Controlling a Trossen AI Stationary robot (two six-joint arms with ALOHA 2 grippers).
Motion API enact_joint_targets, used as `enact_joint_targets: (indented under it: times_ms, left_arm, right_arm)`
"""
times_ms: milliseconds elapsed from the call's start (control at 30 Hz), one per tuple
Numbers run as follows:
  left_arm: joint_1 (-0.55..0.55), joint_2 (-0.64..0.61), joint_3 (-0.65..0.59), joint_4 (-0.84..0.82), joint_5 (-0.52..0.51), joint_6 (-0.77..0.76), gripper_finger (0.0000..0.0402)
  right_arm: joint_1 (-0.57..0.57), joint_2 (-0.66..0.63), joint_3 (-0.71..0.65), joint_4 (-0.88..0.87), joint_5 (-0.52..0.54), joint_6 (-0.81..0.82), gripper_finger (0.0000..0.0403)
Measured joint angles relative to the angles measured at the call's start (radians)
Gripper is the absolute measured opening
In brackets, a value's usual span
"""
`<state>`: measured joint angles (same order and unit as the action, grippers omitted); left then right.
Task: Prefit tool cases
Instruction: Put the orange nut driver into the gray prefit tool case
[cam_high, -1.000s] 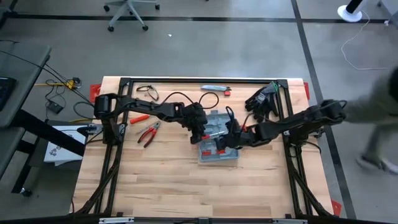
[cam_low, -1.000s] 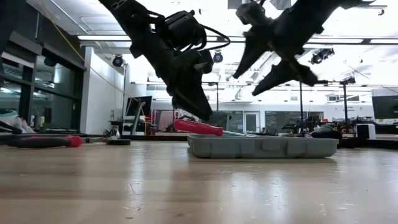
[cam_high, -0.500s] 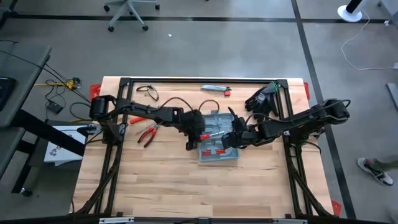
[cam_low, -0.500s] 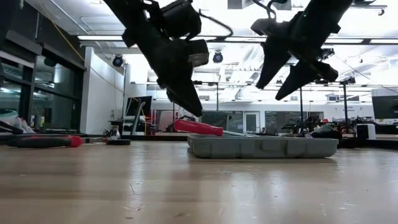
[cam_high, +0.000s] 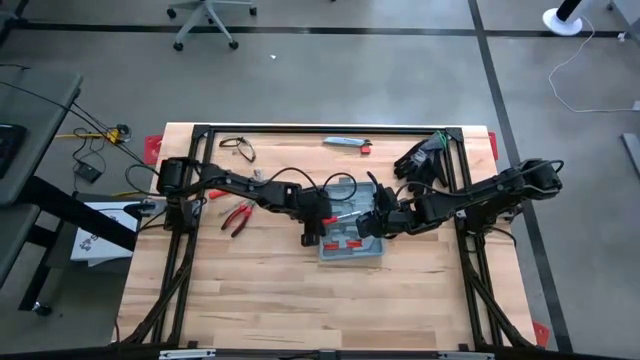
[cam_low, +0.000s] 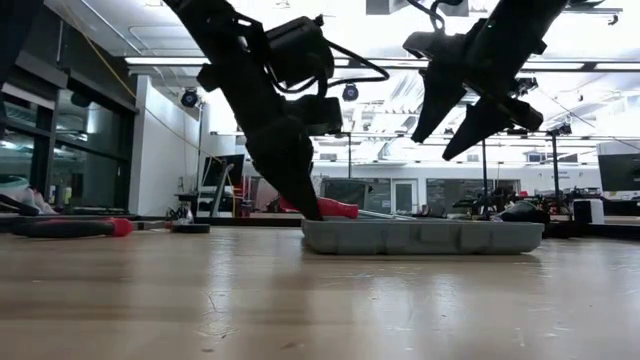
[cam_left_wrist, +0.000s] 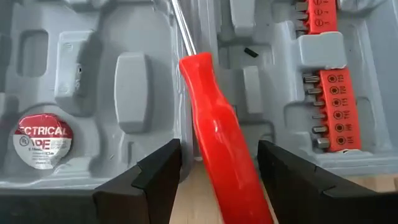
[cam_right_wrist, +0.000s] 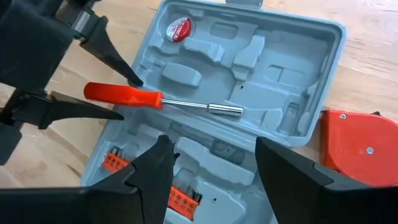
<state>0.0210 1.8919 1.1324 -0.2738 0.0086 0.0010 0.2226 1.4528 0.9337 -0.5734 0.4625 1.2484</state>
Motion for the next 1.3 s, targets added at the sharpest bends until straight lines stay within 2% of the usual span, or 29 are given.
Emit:
enact_joint_targets:
  times_ms: [100, 233, 500, 667, 867, 1100, 1300]
  left_arm:
    - [-0.007, -0.012, 0.000, -0.013, -0.031, 0.002, 0.0161]
    - [-0.008, -0.021, 0.018, -0.066, -0.037, 0.003, 0.0066]
    - [-0.016, -0.043, 0.070, -0.106, -0.013, -0.039, 0.0064]
    - [-0.075, -0.050, 0.088, -0.069, 0.089, -0.099, 0.0064]
    - [-0.116, -0.045, 0.088, -0.082, 0.077, -0.153, 0.0064]
    - [-0.175, -0.015, 0.088, 0.026, 0.080, -0.305, 0.0064]
    - [-0.222, 0.053, 0.088, 0.057, 0.079, -0.430, 0.0064]
  right_arm:
    - [0.004, 0.000, 0.000, 0.000, 0.000, 0.003, 0.0215]
    - [0.010, 0.000, 0.000, -0.007, 0.006, 0.011, 0.0215]
    - [0.014, 0.000, 0.000, -0.007, 0.011, 0.016, 0.0215]
    - [0.021, 0.000, 0.000, -0.025, 0.011, 0.019, 0.0215]
    - [0.021, 0.000, 0.000, -0.048, 0.017, 0.019, 0.0215]
    - [0.020, 0.000, 0.000, -0.104, 0.025, 0.019, 0.0215]
    - [0.020, -0.010, 0.000, -0.124, -0.026, -0.004, 0.0215]
